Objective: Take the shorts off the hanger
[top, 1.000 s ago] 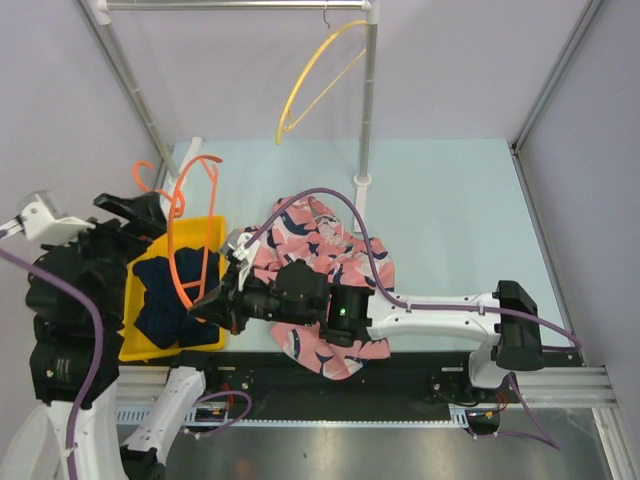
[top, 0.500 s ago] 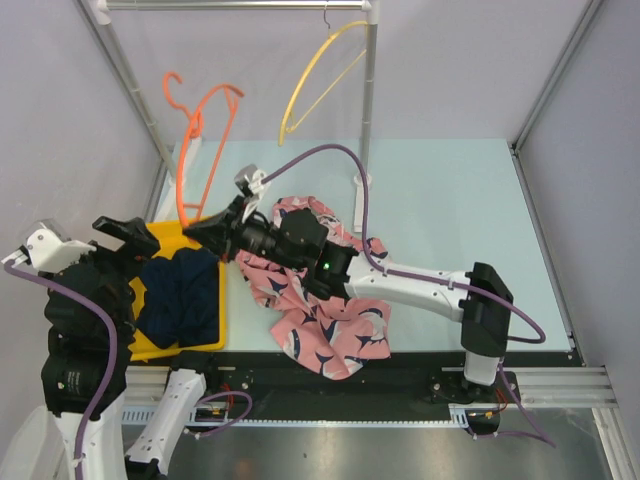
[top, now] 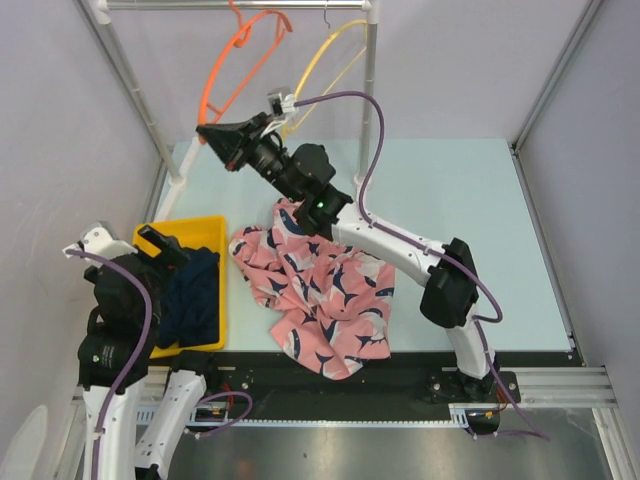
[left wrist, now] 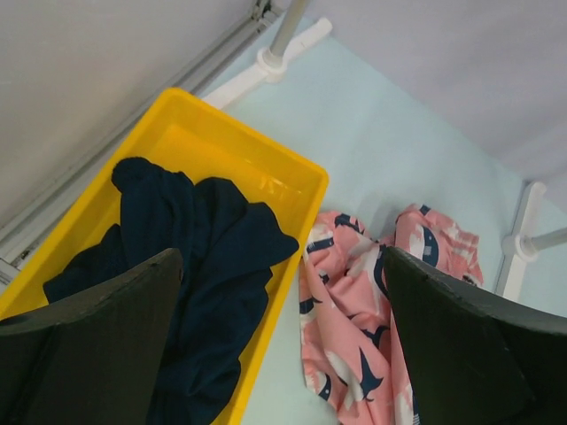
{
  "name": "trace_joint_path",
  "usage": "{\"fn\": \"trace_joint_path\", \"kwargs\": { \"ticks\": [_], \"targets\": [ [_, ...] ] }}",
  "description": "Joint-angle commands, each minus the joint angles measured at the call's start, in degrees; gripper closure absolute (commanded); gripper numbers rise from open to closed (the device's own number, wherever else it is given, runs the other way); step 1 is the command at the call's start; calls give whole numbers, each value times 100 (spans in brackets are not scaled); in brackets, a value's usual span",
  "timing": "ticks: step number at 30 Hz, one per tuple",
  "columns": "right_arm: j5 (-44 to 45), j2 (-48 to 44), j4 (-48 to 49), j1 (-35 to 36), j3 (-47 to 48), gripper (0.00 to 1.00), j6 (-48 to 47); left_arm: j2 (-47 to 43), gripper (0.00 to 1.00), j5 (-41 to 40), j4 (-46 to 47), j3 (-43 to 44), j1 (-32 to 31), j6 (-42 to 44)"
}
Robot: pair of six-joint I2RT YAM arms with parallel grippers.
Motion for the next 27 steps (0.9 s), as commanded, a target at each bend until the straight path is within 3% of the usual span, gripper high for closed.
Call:
{"fn": "trace_joint_path", "kwargs": {
  "ticks": [1, 14, 20, 21, 23, 24, 27],
  "targets": [
    [330, 309, 147, -276, 644, 100, 494, -146, 1, 567, 271, -246, -33, -91],
    [909, 679, -337, -426, 1102, 100, 882, -155, 2, 1429, 597, -746, -33, -118],
    [1033, 705, -565, -434, 1128, 100, 935, 107, 3, 2702, 878, -1274, -33, -241],
    [1042, 696, -609, -434, 1119, 100, 952, 178, 3, 3270, 1052, -1361, -33, -223],
    [1068, 652, -793, -425, 1111, 88, 970, 519, 1, 3739, 1168, -1625, -33, -241],
    [1068, 618, -864, -417, 1093, 72, 970, 635, 1, 4133, 1229, -1704, -33, -258],
    [1138, 416, -1215, -390, 935, 55, 1032, 1030, 0, 4452, 1405, -1994, -199, -320]
  ]
}}
